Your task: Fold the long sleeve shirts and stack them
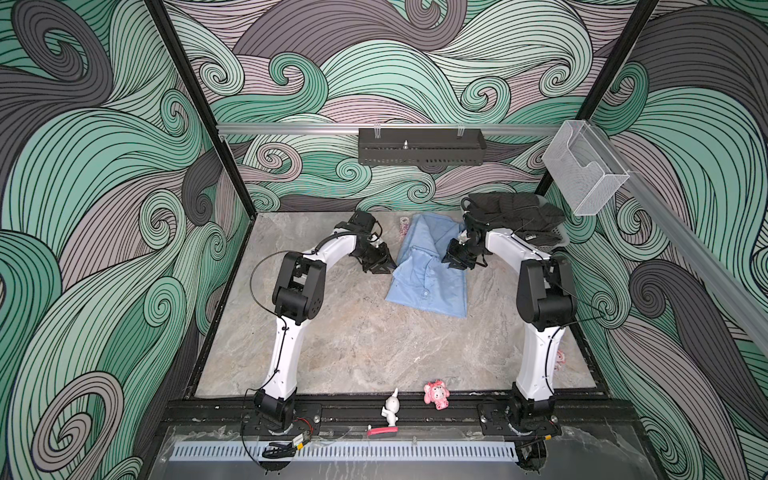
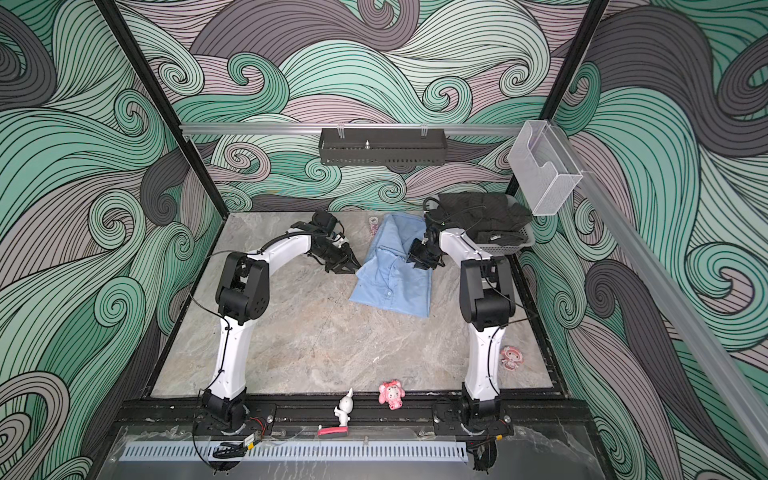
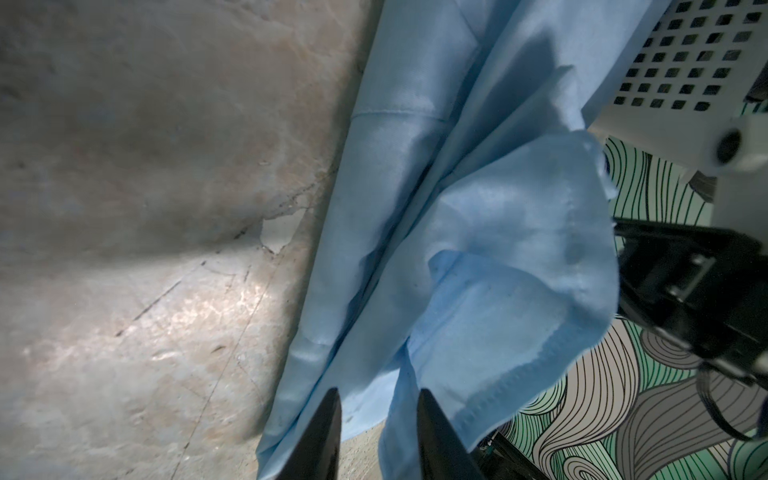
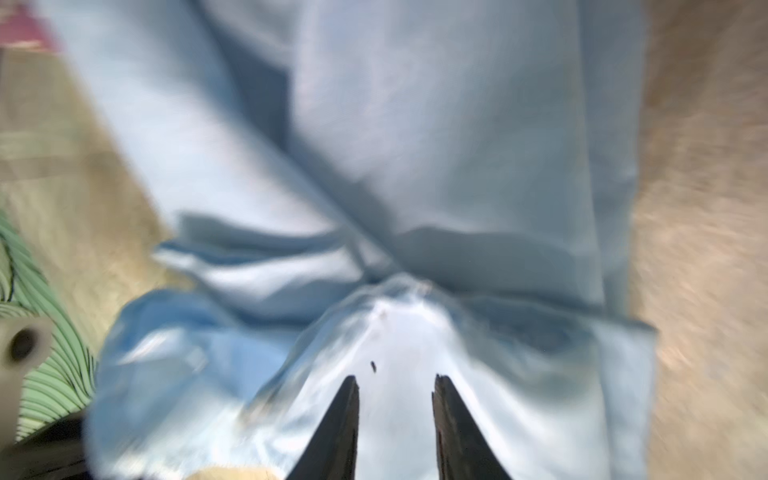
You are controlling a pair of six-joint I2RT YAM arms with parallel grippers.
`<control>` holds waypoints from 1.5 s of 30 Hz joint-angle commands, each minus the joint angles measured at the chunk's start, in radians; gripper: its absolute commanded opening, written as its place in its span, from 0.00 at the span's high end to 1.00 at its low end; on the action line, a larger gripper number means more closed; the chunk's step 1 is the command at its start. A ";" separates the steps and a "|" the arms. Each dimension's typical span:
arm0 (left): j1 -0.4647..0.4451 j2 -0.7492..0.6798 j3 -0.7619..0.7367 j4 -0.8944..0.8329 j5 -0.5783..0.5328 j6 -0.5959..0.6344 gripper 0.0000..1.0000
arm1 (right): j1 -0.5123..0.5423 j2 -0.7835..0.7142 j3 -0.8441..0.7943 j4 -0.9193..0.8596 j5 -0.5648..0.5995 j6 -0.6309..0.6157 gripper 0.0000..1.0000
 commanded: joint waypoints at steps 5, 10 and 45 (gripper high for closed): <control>-0.066 0.025 0.088 -0.019 0.052 -0.019 0.67 | -0.025 -0.204 -0.146 -0.030 0.010 -0.022 0.65; -0.109 0.079 0.152 -0.007 0.068 -0.065 0.68 | -0.042 -0.289 -0.209 -0.031 0.008 -0.029 0.65; -0.146 0.350 0.539 0.059 -0.017 -0.204 0.74 | -0.068 -0.325 -0.277 0.012 -0.107 -0.067 0.58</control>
